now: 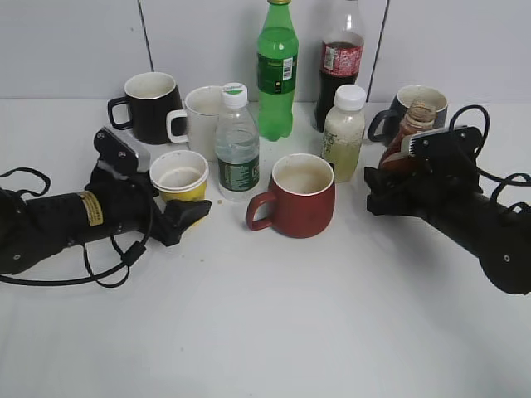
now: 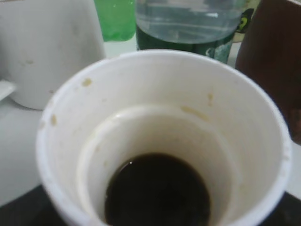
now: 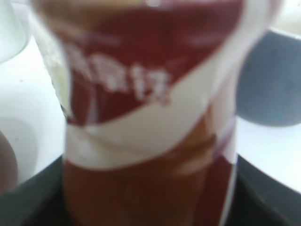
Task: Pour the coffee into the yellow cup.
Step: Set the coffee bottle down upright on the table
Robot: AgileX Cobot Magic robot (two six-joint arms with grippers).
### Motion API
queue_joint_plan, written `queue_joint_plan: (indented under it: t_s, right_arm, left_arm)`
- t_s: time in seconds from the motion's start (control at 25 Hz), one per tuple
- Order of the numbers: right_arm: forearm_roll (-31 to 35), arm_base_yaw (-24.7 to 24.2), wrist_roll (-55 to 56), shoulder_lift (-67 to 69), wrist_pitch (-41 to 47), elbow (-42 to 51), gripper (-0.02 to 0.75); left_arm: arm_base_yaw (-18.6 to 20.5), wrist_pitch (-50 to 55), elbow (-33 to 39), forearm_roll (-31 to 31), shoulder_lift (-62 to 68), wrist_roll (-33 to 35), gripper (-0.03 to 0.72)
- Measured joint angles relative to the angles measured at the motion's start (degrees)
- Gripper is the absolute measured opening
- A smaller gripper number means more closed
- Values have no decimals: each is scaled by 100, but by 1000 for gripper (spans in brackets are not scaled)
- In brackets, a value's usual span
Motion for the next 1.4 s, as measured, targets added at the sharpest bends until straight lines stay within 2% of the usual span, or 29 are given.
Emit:
queue_joint_plan:
  t_s: [0.2,0.4,0.64,0.88,1.08,1.4]
  right_arm:
    - [-5,0,-1,179,-37,-32,504]
    - [47,0,-1,186,-154,-51,619]
    - [102,0,-6,162,-3,-54,641]
    - [110,0,-6,-175,783,89,640]
    - [110,0,-1,-581,2111,169,628]
    - [110,0,161,-1746,4194,174,606]
  left_arm:
    - [0,-24,240,-31,-67,0,601]
    - [0,-63,487,-244,-243,0,601]
    - [0,-68,789,-575,-310,0,601]
    - [0,-41,1162,-751,-640,0,600]
    - [0,162,1673,-820,-1244,134,592]
    - [0,1838,1878,-1560,-2488,141,588]
